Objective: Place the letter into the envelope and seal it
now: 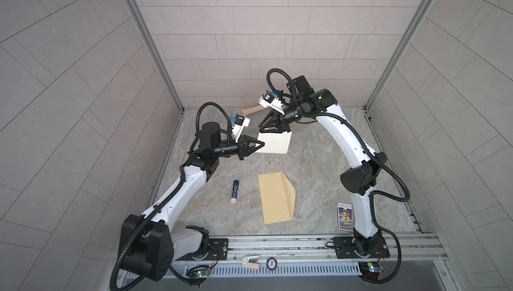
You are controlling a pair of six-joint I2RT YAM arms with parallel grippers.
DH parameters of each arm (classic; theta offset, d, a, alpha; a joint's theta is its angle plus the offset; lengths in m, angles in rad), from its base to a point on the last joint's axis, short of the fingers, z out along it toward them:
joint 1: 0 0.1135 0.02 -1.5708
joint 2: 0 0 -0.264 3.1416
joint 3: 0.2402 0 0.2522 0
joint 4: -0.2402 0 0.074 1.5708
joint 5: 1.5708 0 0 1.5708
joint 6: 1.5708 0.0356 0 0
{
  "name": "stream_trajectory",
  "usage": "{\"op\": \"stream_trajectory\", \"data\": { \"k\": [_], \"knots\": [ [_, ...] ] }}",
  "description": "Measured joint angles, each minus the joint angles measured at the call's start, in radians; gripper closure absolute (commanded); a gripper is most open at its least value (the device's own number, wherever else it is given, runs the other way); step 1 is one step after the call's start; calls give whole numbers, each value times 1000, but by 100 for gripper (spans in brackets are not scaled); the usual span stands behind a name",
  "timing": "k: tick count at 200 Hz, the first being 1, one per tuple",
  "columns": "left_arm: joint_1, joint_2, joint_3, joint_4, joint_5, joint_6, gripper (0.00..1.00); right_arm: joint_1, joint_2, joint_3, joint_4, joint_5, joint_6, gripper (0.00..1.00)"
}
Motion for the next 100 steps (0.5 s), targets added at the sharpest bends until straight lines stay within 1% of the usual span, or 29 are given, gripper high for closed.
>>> {"op": "stream_trajectory", "data": {
  "k": [11, 19, 28, 37, 46, 48, 54, 57, 59, 71, 74, 77, 86, 95, 100],
  "knots": [
    [0, -3, -15, 19, -19, -16, 100, -4, -1, 7, 5, 24, 32, 45],
    [0, -8, -39, 51, -43, -40, 100, -10, -6, 8, 18, 52, 75, 43],
    [-2, -13, -79, 108, -76, -85, 100, -22, -28, -20, 51, 98, 167, 43],
    [-6, -15, -129, 191, -122, -146, 100, -37, -71, -95, 113, 148, 270, 42],
    [-14, -12, -186, 287, -177, -210, 100, -55, -149, -230, 208, 196, 389, 38],
    [-16, -9, -198, 309, -192, -231, 100, -61, -172, -278, 240, 216, 439, 37],
    [-24, 0, -227, 364, -228, -271, 100, -72, -235, -375, 307, 248, 509, 37],
    [-28, 7, -241, 395, -250, -297, 100, -79, -280, -451, 355, 275, 571, 37],
    [-31, 12, -249, 413, -266, -307, 100, -82, -297, -480, 374, 283, 586, 37],
    [-57, 37, -277, 488, -355, -378, 100, -109, -445, -705, 507, 384, 774, 36],
    [-62, 39, -279, 496, -365, -388, 100, -111, -459, -725, 522, 398, 797, 36],
    [-77, 42, -285, 517, -403, -403, 100, -117, -499, -780, 557, 422, 859, 36],
    [-107, 42, -294, 552, -471, -430, 100, -124, -592, -918, 668, 480, 979, 36],
    [-150, 35, -301, 586, -559, -452, 100, -121, -687, -1072, 828, 534, 1130, 35],
    [-174, 31, -304, 602, -612, -462, 100, -115, -728, -1144, 903, 558, 1194, 34]
  ]
}}
